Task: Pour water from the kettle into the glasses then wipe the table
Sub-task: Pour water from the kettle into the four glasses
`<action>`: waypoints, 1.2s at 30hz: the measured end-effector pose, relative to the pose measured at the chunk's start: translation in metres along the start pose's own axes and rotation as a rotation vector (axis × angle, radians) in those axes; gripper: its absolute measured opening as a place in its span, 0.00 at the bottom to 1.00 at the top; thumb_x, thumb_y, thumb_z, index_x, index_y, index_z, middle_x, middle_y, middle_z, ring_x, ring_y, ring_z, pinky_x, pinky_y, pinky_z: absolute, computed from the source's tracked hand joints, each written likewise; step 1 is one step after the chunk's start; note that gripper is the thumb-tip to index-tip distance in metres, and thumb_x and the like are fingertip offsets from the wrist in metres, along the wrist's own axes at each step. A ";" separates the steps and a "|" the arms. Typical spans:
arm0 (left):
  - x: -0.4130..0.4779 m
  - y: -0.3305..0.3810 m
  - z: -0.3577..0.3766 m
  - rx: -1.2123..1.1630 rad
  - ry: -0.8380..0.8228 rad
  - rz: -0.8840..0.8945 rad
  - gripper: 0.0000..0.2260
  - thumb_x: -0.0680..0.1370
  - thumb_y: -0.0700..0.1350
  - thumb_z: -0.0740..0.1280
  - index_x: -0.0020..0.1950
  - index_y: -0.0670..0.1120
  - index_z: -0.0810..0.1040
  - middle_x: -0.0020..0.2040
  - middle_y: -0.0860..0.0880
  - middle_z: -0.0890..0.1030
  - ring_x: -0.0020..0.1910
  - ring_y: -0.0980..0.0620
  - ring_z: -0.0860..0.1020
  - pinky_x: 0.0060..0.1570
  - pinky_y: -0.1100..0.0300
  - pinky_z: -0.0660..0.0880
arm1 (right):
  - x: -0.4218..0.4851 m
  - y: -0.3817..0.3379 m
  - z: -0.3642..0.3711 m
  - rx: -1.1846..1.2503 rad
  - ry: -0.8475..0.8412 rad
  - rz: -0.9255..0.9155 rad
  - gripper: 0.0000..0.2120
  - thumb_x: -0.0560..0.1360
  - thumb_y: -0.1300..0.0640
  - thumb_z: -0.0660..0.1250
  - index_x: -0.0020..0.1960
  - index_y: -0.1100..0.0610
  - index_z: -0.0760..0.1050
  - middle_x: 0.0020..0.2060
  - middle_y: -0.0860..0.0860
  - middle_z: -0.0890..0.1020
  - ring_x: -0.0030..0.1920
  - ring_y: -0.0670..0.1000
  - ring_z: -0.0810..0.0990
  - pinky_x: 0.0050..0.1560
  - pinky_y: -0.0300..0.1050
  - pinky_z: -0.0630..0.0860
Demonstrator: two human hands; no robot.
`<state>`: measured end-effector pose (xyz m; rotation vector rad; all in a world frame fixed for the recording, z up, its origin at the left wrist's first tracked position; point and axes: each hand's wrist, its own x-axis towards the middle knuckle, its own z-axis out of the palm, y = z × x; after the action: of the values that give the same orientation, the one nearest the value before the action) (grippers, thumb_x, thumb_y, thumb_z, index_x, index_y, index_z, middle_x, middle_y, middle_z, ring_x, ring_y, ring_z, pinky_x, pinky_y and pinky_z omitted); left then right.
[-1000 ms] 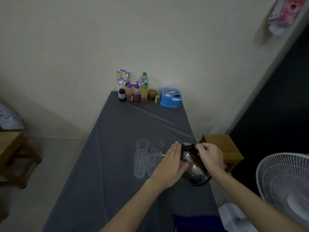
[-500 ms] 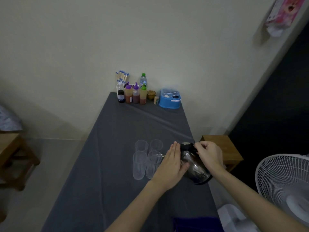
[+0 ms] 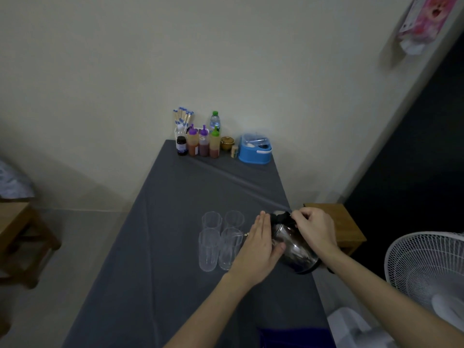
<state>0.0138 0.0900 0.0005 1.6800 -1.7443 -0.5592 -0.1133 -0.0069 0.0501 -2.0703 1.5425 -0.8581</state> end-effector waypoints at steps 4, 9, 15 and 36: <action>0.002 0.000 0.000 0.005 0.010 0.002 0.40 0.74 0.66 0.44 0.77 0.42 0.40 0.79 0.46 0.42 0.76 0.56 0.41 0.74 0.62 0.41 | 0.000 -0.004 -0.002 -0.008 0.012 0.018 0.19 0.72 0.54 0.66 0.23 0.56 0.69 0.20 0.49 0.72 0.26 0.47 0.72 0.31 0.46 0.66; 0.002 -0.002 0.002 -0.009 0.022 -0.001 0.40 0.73 0.66 0.44 0.77 0.43 0.41 0.79 0.46 0.43 0.77 0.53 0.42 0.75 0.61 0.43 | -0.002 -0.009 -0.005 -0.010 0.012 0.017 0.21 0.72 0.55 0.66 0.22 0.55 0.67 0.19 0.48 0.71 0.25 0.46 0.72 0.29 0.44 0.65; 0.003 -0.001 0.003 -0.015 0.031 0.000 0.35 0.80 0.59 0.53 0.77 0.42 0.41 0.79 0.46 0.43 0.77 0.52 0.42 0.74 0.61 0.42 | -0.002 -0.008 -0.006 -0.013 0.013 0.004 0.19 0.73 0.55 0.66 0.24 0.56 0.69 0.20 0.48 0.72 0.25 0.46 0.72 0.27 0.41 0.64; 0.004 0.006 -0.002 0.157 -0.105 0.089 0.42 0.70 0.66 0.37 0.77 0.41 0.45 0.79 0.44 0.47 0.77 0.51 0.44 0.72 0.64 0.39 | -0.029 0.028 0.003 0.276 0.063 0.303 0.14 0.72 0.52 0.66 0.31 0.58 0.81 0.27 0.52 0.82 0.34 0.53 0.82 0.41 0.52 0.77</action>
<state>0.0110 0.0864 0.0063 1.6952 -1.9730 -0.4884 -0.1370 0.0120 0.0231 -1.5825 1.6145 -0.9646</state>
